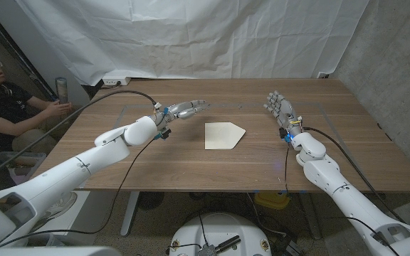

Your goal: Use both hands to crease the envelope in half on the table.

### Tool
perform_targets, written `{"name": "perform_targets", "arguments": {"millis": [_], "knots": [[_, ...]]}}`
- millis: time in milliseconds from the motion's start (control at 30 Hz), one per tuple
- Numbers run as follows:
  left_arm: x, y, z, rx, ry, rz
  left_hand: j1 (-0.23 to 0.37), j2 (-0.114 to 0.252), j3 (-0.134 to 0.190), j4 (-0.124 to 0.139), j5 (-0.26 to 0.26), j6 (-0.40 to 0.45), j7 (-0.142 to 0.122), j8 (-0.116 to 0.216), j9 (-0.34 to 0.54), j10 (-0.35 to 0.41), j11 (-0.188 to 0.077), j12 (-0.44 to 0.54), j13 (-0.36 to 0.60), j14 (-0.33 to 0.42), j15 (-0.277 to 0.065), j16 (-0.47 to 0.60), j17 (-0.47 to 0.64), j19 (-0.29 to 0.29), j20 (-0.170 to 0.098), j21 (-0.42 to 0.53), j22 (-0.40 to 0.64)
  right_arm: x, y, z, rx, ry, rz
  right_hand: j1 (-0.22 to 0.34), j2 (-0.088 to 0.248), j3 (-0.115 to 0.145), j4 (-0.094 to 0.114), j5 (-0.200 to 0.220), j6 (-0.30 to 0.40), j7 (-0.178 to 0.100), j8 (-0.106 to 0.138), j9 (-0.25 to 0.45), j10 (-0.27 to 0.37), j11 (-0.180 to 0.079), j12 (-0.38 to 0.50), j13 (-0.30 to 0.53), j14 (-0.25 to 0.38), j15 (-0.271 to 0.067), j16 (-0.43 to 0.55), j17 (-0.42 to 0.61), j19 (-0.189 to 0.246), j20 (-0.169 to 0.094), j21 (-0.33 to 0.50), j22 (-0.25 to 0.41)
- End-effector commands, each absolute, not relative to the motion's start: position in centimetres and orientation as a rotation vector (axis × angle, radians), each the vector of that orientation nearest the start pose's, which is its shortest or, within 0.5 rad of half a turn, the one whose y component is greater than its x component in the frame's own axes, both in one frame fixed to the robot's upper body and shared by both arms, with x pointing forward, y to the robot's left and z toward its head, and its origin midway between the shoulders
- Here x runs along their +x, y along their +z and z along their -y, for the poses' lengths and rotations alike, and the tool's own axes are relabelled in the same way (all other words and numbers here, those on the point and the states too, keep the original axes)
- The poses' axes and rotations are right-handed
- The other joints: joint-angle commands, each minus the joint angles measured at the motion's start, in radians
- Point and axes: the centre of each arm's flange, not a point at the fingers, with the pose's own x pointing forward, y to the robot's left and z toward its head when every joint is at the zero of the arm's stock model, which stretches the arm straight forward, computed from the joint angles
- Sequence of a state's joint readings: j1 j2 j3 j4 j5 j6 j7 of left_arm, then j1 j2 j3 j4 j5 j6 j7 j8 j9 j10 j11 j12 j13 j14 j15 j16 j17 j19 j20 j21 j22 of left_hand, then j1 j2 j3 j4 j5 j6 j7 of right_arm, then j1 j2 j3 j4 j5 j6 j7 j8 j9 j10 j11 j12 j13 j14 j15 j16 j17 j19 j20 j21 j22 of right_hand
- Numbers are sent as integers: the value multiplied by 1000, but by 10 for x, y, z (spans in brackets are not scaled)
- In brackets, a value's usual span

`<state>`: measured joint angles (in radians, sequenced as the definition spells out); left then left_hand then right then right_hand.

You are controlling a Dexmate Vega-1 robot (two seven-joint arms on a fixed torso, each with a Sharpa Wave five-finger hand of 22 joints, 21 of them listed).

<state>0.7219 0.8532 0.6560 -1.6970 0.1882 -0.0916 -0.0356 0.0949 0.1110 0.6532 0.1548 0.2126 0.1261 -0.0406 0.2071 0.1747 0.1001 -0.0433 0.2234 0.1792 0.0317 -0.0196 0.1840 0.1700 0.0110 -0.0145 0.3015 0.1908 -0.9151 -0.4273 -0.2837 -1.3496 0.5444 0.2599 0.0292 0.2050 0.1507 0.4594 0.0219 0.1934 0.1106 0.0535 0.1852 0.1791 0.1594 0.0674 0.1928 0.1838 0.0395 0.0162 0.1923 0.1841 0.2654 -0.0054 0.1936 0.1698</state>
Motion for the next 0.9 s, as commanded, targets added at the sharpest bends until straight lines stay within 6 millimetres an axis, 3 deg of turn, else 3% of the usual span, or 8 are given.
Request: {"name": "perform_targets", "arguments": {"millis": [33, 400, 900], "knots": [[591, 4, -203, 1271, -328, 676, -5, 54, 8, 2, -6, 41, 4, 10, 4, 34, -3, 10, 5, 31, -1, 10, 3, 14, -2, 0, 2, 639, -43, 274, 23, 194, 600, 12, 8, -1, -7, -2, 10, 4, 4, 2, 5, 0, 2, 4, 7, 2, 4, 1, 5, 6, 7, 5], [593, 1, -203, 1342, -325, 637, -10, 51, 10, 6, -8, 90, 0, 16, 4, 66, -5, 13, 5, 61, -7, 12, 2, 28, -2, 3, 2, 636, -42, 272, 15, 194, 608, 14, 10, -2, -9, -2, 10, 4, 5, 2, 6, 0, 2, 4, 6, 2, 4, 2, 5, 5, 7, 5], [605, -3, -190, 1464, -350, 585, -18, 48, 9, 10, -9, 91, -3, 4, 4, 45, -10, -2, 4, 44, -14, 0, 2, 18, -2, -3, 3, 641, -44, 271, 25, 192, 603, 15, 10, -4, -10, -2, 13, 4, 5, 2, 8, 1, 2, 4, 7, 1, 5, 3, 5, 5, 7, 5]]}}
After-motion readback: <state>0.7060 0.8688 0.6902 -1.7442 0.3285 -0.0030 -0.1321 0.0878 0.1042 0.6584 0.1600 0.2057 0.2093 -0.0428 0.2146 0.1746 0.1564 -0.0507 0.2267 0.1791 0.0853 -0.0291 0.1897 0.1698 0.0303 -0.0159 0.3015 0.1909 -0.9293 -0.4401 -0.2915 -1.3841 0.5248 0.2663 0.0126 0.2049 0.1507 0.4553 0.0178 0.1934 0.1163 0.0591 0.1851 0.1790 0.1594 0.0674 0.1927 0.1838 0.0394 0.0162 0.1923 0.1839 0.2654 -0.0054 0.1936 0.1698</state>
